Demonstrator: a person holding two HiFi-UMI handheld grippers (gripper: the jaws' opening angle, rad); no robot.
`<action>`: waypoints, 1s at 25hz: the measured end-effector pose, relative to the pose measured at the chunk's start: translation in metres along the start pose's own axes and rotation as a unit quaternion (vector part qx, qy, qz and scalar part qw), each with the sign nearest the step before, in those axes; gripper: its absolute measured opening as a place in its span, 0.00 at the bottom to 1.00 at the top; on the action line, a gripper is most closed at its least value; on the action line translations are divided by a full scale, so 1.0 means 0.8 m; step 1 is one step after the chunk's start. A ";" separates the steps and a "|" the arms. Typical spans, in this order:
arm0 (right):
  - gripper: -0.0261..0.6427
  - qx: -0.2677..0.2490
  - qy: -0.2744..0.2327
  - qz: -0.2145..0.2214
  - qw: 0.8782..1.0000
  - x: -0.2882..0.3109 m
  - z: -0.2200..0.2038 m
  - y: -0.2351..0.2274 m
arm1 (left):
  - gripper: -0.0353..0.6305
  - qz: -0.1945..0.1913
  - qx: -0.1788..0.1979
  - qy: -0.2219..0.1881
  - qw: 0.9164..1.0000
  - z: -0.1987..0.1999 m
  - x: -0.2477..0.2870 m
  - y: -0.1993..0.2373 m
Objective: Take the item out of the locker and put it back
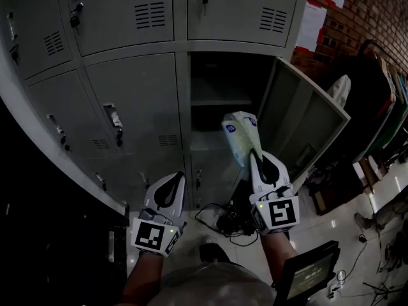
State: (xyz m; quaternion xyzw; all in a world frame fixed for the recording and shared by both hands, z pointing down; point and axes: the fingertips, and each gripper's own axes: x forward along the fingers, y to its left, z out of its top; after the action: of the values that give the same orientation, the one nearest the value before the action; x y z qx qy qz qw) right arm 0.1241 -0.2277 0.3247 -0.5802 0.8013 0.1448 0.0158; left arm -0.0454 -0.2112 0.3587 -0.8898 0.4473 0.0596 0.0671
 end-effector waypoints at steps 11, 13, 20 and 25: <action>0.05 -0.008 0.008 -0.013 1.000 0.193 -0.029 -0.075 | 0.06 0.007 0.019 0.007 1.000 -0.011 0.136 0.075; 0.05 -0.021 0.021 -0.022 0.999 0.224 -0.038 -0.084 | 0.06 0.001 0.018 0.012 1.000 -0.014 0.148 0.083; 0.05 -0.075 0.077 -0.017 0.994 0.303 -0.080 -0.081 | 0.06 -0.023 0.019 0.021 0.999 -0.014 0.165 0.101; 0.08 -0.090 0.111 -0.003 0.990 0.325 -0.104 -0.073 | 0.06 -0.023 0.013 0.027 0.999 -0.021 0.168 0.116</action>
State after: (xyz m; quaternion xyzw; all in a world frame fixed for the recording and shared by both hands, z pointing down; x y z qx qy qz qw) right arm 0.1060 -0.5063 0.3418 -0.5939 0.7802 0.1508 -0.1256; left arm -0.0398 -0.3747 0.3470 -0.9004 0.4288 0.0286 0.0677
